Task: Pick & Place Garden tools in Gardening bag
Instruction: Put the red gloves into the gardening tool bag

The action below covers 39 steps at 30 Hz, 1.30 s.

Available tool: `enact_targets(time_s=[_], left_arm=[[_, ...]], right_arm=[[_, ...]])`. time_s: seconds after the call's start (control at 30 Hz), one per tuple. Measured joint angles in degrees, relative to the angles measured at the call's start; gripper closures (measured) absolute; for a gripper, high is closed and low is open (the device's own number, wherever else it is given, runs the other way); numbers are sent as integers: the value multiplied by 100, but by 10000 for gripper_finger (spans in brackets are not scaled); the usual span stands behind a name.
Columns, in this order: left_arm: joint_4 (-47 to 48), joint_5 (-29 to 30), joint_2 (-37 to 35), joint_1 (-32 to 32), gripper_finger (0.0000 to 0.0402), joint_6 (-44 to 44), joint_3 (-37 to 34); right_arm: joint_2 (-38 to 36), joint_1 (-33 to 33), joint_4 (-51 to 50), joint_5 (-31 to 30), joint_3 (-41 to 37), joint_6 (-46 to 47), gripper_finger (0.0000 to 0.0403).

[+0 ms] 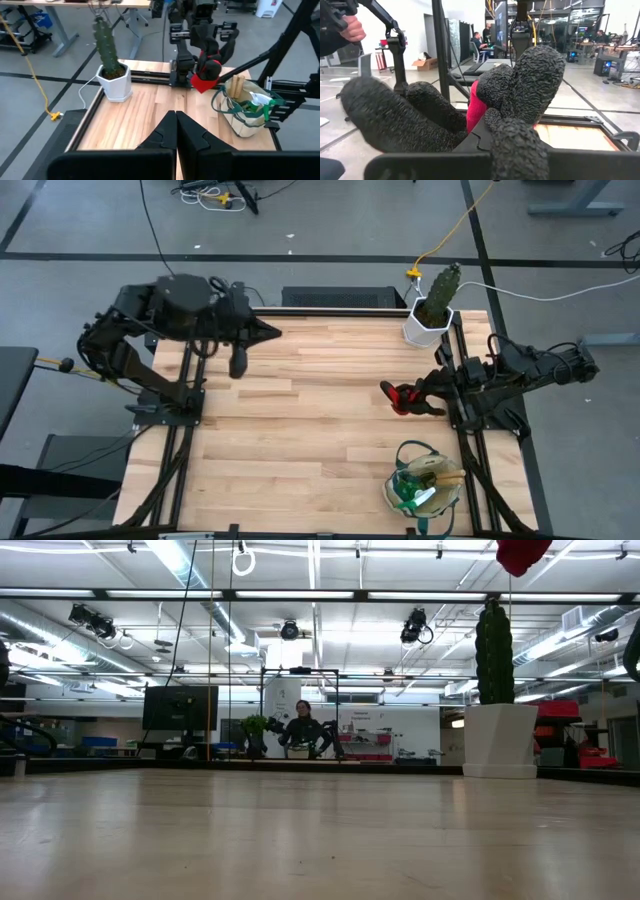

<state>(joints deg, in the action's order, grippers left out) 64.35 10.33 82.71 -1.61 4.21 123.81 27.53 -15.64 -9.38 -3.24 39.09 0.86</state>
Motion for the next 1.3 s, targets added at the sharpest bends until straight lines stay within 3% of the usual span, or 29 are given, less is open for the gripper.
enact_targets(time_s=[0.17, 0.57, 0.77, 1.03, 1.3], left_arm=[[-720, -34, -248, -58, 401, 109, -1041], [-3079, 36, -1913, -61, 400, 238, -4023], [-3669, 195, -2616, -61, 400, 591, -5234], [-4099, 211, -2974, -63, 400, 874, -5637], [-4087, 412, -2998, -59, 400, 914, -5635]], right_arm=[[4, 0, -25, 93, 0, -2, 401], [2, 0, -24, 845, 0, 114, 401], [2, -2, 112, 1040, 0, 174, 401], [26, -93, 264, 1180, 0, 446, 401], [236, -755, 720, 1328, 0, 486, 401]])
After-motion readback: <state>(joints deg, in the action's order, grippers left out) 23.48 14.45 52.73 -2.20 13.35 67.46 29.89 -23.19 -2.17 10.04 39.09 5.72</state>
